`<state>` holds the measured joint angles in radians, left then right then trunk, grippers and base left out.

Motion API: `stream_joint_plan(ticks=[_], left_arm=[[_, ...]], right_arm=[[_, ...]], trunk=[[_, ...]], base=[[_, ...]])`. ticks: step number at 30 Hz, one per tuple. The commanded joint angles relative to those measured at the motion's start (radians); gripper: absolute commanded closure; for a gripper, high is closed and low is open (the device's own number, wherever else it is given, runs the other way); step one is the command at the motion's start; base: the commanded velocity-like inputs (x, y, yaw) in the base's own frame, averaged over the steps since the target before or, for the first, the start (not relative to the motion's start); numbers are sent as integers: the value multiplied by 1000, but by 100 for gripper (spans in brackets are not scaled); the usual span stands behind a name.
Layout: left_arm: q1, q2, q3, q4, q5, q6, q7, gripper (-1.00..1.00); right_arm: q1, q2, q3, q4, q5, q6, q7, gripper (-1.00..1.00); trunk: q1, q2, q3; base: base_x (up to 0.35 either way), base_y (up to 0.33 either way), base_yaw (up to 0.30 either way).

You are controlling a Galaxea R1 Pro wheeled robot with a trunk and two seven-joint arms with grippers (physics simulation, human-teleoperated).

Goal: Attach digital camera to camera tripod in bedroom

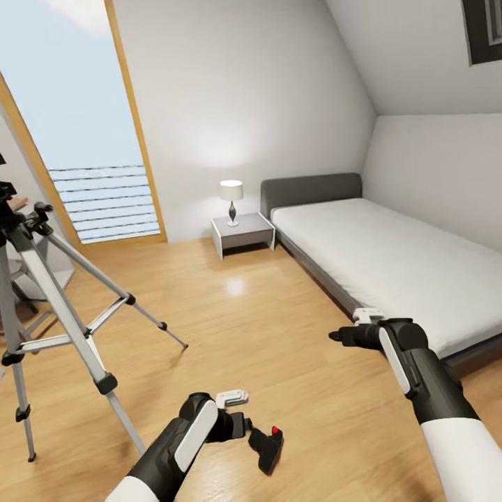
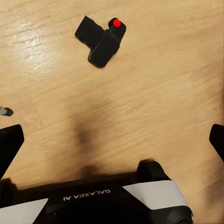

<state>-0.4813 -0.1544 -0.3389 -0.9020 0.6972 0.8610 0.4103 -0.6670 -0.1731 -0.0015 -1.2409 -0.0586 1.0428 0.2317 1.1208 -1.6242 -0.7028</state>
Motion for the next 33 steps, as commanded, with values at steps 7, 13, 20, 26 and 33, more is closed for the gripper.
stream_joint_plan(ticks=[7,13,20,26,33], left_arm=[[-52,3,-5,100,38,-56,11,-100],[-98,8,-6,130,41,-67,7,-100],[-183,1,-7,212,49,-85,1,-100],[-210,-1,-10,257,50,-138,-1,-100],[-219,6,-8,310,49,-159,-29,-100]], right_arm=[[7,2,0,-88,-2,4,5,-100],[8,7,0,-147,0,4,2,-100],[9,12,1,-174,4,4,-42,-100],[8,43,0,-182,2,4,-124,-100],[9,72,-3,-194,-4,4,-150,-100]], trunk=[[27,-50,-23],[50,-92,-41],[77,-141,-56],[100,-183,-66],[127,-232,-84]], base=[[0,0,0],[0,0,-15],[0,0,-108],[0,0,-116],[0,0,-44]])
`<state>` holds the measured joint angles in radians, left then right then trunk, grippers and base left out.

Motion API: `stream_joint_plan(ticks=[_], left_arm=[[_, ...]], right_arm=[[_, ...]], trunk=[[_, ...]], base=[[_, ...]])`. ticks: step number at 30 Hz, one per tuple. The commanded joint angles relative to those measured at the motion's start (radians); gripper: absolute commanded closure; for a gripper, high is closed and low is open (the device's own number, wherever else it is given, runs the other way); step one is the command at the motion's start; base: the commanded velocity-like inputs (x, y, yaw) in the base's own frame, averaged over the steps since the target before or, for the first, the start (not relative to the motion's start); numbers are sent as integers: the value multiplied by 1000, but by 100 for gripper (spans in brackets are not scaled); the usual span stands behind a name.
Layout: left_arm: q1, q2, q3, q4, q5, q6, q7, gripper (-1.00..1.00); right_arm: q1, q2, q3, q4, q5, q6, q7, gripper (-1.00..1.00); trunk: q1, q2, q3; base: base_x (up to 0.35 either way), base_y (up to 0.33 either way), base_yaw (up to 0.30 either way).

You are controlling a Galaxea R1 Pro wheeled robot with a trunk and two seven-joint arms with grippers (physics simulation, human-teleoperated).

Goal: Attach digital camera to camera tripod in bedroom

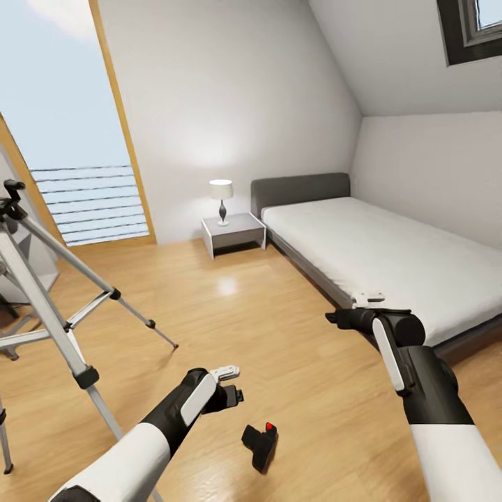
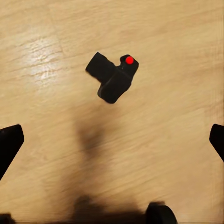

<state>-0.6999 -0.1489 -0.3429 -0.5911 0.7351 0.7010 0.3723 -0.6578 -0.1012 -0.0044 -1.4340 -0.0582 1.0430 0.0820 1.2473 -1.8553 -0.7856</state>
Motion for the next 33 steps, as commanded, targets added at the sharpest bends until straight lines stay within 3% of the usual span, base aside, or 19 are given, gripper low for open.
stream_joint_plan(ticks=[1,9,27,33], left_arm=[[-3,1,-3,30,8,-5,-8,-100],[-8,5,-1,108,4,-44,-58,-100],[-9,6,-4,121,1,-52,-73,-100],[-8,17,-3,122,2,-53,-74,-100]], right_arm=[[3,2,0,-7,-6,4,-1,-100],[17,6,4,-15,-8,4,-2,-100],[19,16,7,-10,-6,4,-4,-100],[16,51,6,36,-5,4,-5,-100]], trunk=[[4,-8,-4],[34,-64,-28],[103,-190,-85],[126,-232,-103]], base=[[0,0,-14],[0,0,-6],[0,0,-19],[0,0,-204]])
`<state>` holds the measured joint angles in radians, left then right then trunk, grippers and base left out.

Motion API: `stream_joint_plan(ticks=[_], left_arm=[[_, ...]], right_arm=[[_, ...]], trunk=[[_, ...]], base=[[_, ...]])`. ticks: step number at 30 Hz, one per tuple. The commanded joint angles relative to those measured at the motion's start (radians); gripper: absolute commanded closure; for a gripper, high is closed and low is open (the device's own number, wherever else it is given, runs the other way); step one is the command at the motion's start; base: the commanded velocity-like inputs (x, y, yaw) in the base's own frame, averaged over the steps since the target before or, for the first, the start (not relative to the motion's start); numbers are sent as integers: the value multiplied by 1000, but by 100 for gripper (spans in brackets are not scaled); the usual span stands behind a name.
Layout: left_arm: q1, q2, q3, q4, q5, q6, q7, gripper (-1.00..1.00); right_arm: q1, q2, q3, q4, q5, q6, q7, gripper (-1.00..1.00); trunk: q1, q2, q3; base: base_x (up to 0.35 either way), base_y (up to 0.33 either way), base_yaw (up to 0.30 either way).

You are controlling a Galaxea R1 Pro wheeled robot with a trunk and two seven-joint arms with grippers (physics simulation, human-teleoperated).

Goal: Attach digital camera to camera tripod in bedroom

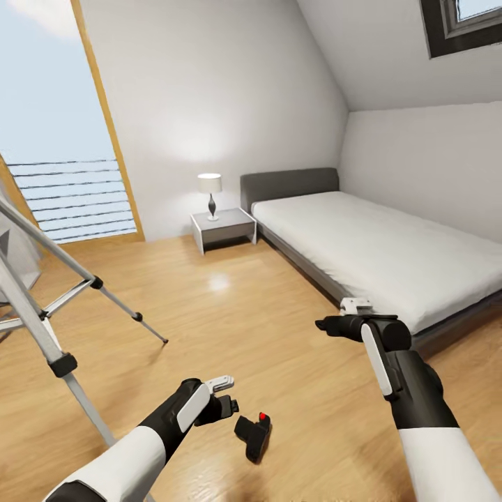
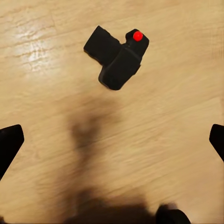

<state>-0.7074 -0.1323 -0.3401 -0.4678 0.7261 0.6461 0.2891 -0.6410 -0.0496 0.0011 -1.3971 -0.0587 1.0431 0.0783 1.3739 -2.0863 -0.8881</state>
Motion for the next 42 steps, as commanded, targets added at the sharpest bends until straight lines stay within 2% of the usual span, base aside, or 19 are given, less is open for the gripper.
stream_joint_plan(ticks=[1,7,12,14,17,18,22,27,29,30,32,33,34,37,38,42], left_arm=[[0,3,-6,-2,11,1,9,-100],[0,11,-9,-2,1,-2,4,-100],[0,12,-19,-2,-53,-3,-4,-100],[0,12,-22,-2,-80,-3,-15,-100],[0,13,-23,-2,-99,-3,-33,-100],[0,13,-24,-2,-120,-3,-66,-100],[0,17,-21,-2,-129,-3,-81,-100],[0,31,-17,-2,-127,-4,-86,-100],[1,45,-14,-2,-125,-5,-89,-100],[3,63,3,-2,-123,-11,-91,-100],[4,72,23,-2,-123,-19,-91,-100],[4,72,23,-2,-123,-19,-91,-100],[4,75,33,-2,-124,-22,-90,-100],[5,82,58,-1,-125,-29,-89,-100],[6,84,67,-1,-126,-32,-88,-100],[4,86,74,3,-129,-34,-85,-100]], right_arm=[[-2,4,0,12,-5,4,-1,-100],[-11,21,-1,89,-5,4,-3,-100],[-12,26,-1,103,-7,4,-4,-100],[-9,24,-1,90,-7,4,-2,-100],[-6,22,-2,51,-8,4,-2,-100],[-1,23,-2,-49,-6,4,-1,-100],[2,27,0,-84,-3,4,-2,-100],[2,30,3,-59,-1,4,-5,-100],[-1,32,5,-33,1,4,-7,-100],[-5,42,7,0,3,4,-8,-100],[-7,58,7,22,4,4,-9,-100],[-7,58,7,22,4,4,-9,-100],[-8,69,6,35,4,4,-11,-100],[-11,103,5,78,6,4,-14,-100],[-12,125,6,102,8,4,-16,-100],[-18,146,10,135,8,4,-26,-100]], trunk=[[4,-8,-4],[27,-50,-23],[46,-85,-39],[54,-99,-45],[65,-120,-54],[69,-127,-57],[84,-155,-70],[103,-190,-86],[111,-204,-92],[115,-211,-95],[123,-225,-102],[126,-232,-106],[130,-239,-109],[142,-260,-119],[146,-267,-122],[161,-295,-135]], base=[[0,0,-250],[0,0,-263],[0,0,-272],[0,0,-274],[0,0,-275],[0,0,-277],[0,0,-277],[0,0,-277],[0,0,-278],[0,0,-243],[0,0,-185],[0,0,-164],[0,0,-132],[0,0,-86],[0,0,-43],[0,0,-30]])
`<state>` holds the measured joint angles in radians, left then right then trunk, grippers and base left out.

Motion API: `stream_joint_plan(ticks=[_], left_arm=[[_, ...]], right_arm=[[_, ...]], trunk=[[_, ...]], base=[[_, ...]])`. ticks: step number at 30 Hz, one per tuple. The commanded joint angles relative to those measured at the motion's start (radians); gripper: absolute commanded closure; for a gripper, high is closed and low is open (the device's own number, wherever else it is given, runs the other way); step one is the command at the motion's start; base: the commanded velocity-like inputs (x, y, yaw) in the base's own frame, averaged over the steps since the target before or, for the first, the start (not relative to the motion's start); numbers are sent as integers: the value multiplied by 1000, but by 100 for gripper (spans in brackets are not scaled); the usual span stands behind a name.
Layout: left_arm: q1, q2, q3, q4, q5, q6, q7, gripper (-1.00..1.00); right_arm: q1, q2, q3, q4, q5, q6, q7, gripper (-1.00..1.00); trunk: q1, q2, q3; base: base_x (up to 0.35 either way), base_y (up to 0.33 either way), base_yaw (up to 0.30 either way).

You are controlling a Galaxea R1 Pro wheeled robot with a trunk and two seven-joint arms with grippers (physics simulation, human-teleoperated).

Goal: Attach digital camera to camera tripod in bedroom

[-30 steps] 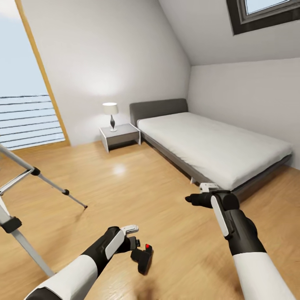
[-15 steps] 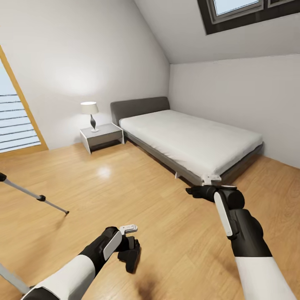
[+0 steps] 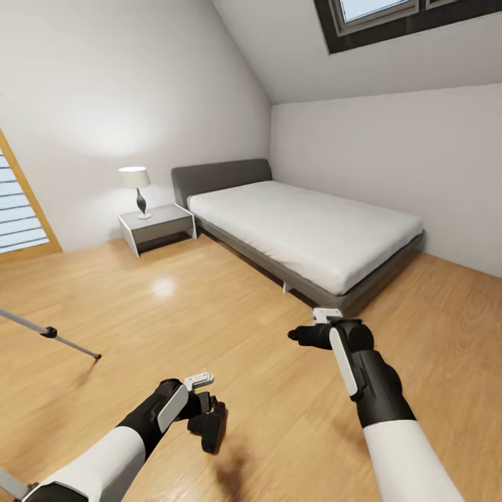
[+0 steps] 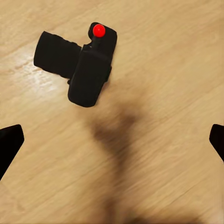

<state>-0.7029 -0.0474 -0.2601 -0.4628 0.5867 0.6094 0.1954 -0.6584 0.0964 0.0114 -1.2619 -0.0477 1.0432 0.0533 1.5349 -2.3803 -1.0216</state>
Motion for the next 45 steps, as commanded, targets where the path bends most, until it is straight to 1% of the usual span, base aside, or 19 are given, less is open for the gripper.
stream_joint_plan(ticks=[1,3,4,9,15,17,22,24,25,26,27,29,30,35,38,43,44,45], left_arm=[[-2,1,-5,2,10,3,9,-100],[-8,3,-4,9,9,6,9,-100],[-8,3,-4,9,9,6,9,-100],[-39,5,-6,23,8,16,10,-100],[-54,6,-8,30,8,17,7,-100],[-54,6,-9,32,8,14,6,-100],[-50,6,-10,33,8,9,5,-100],[-39,8,-9,34,7,5,4,-100],[-39,8,-9,34,7,5,4,-100],[-32,12,-7,34,7,2,4,-100],[-25,30,-4,35,10,-1,3,-100],[-22,43,-3,36,12,-2,3,-100],[-19,56,-2,36,15,-3,3,-100],[-13,66,-1,36,15,-3,2,-100],[-12,67,-1,36,15,-3,2,-100],[-10,69,-2,36,10,-7,2,-100],[3,69,-4,36,7,-35,3,-100],[8,69,-4,36,7,-44,3,-100]], right_arm=[[-7,5,0,16,-4,4,-6,-100],[-23,12,2,50,-4,4,-12,-100],[-23,12,2,50,-4,4,-12,-100],[-46,20,8,117,-3,4,-20,-100],[-52,23,6,152,-5,4,-24,-100],[-53,24,5,160,-6,-12,-28,-100],[-50,26,6,163,-9,-43,-36,-100],[-46,27,7,147,-12,-72,-41,-100],[-46,27,7,147,-12,-72,-41,-100],[-45,28,8,130,-14,-87,-43,-100],[-43,30,8,107,-15,-99,-44,-100],[-42,30,8,96,-16,-103,-45,-100],[-40,31,9,87,-16,-107,-45,-100],[-39,32,11,80,-16,-112,-42,-100],[-38,32,11,79,-15,-113,-42,-100],[-38,32,12,81,-14,-113,-41,-100],[-38,34,13,84,-14,-114,-39,-100],[-38,35,13,84,-14,-114,-39,-100]], trunk=[[4,-8,-4],[11,-22,-10],[15,-29,-14],[34,-64,-29],[57,-106,-48],[65,-120,-54],[67,-121,-74],[68,-121,-82],[69,-122,-85],[69,-122,-89],[70,-122,-93],[70,-122,-101],[71,-123,-105],[73,-124,-124],[75,-125,-136],[75,-125,-136],[75,-125,-136],[75,-125,-136]], base=[[0,0,-18],[0,0,-13],[0,0,-9],[0,0,-6],[0,0,-2],[0,0,-1],[0,0,0],[0,0,-34],[0,0,-61],[0,0,-132],[0,0,-203],[0,0,-224],[0,0,-253],[0,0,-265],[0,0,-273],[0,0,-275],[0,0,-277],[0,0,-277]])
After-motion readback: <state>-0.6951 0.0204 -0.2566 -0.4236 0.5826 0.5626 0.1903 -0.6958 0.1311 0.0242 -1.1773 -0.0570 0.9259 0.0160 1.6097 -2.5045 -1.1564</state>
